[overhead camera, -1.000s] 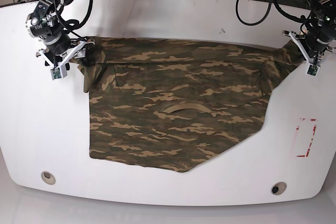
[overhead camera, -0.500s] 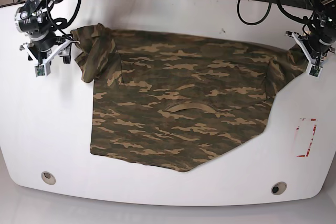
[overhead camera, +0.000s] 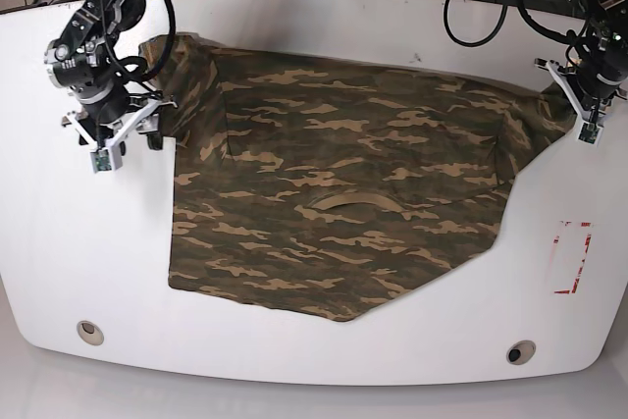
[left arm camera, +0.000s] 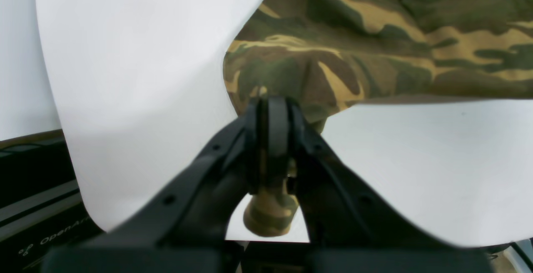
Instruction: Layout the t-shirt on the table in an organized manner, then fold the t-shirt properly
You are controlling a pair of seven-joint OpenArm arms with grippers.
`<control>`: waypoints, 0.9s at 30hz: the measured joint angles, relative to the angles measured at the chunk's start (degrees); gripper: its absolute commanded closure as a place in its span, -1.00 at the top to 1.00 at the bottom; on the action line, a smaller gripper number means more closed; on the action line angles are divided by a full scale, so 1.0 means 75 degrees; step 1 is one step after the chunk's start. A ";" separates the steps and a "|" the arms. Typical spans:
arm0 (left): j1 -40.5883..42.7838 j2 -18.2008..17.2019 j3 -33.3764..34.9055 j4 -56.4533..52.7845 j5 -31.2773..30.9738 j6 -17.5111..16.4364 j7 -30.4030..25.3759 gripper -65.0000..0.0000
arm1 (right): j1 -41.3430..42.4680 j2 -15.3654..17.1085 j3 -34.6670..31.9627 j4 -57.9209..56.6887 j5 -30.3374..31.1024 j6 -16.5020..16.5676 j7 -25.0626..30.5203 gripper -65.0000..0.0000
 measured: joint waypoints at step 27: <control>-0.0003 0.0000 0.0017 -0.0003 -0.0003 0.0000 0.0000 -0.97 | -0.0087 0.0169 0.0289 -0.1148 -0.0085 -0.0017 0.0323 0.13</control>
